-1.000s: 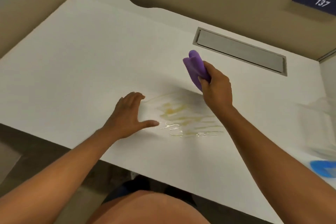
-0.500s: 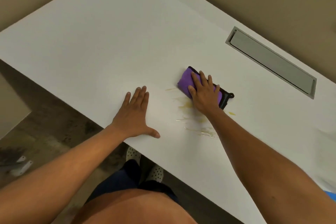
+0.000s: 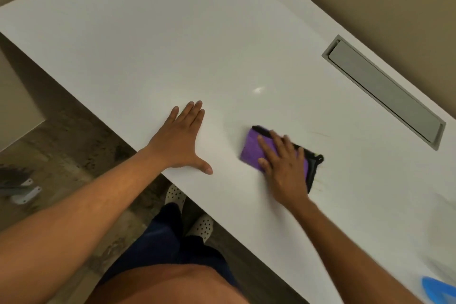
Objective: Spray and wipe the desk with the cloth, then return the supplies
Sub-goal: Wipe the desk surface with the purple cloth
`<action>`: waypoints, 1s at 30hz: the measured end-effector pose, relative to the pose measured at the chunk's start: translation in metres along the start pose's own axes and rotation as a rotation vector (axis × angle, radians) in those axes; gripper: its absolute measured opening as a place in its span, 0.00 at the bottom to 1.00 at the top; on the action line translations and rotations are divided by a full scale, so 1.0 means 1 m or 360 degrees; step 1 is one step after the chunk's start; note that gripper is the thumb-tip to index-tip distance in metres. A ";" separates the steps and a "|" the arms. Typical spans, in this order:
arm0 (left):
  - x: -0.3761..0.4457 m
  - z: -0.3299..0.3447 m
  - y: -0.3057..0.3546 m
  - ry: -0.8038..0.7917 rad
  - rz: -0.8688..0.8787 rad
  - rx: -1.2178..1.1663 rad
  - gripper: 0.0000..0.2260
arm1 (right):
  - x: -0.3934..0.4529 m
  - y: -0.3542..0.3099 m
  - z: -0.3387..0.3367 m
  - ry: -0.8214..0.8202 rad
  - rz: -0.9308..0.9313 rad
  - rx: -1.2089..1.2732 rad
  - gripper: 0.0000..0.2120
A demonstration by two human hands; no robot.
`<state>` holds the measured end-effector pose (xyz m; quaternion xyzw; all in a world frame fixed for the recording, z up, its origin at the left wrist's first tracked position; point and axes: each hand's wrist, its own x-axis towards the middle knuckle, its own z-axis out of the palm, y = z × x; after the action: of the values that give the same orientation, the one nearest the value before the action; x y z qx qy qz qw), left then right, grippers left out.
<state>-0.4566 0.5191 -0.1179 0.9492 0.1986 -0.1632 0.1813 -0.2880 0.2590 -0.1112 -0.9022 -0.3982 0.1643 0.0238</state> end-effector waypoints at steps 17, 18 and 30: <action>-0.005 -0.009 0.007 -0.0013 -0.0031 0.0032 0.76 | 0.019 -0.058 0.014 0.0074 -0.0073 0.0022 0.24; -0.005 -0.009 0.006 -0.0006 -0.0033 0.0031 0.76 | -0.003 -0.042 0.016 0.0068 -0.0039 0.0016 0.24; -0.011 -0.003 0.069 -0.0052 0.0059 0.0163 0.78 | 0.109 0.052 -0.041 0.0204 0.0610 0.0085 0.26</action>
<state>-0.4353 0.4577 -0.0922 0.9580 0.1694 -0.1854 0.1388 -0.1700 0.3064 -0.1111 -0.9691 -0.2123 0.1186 0.0414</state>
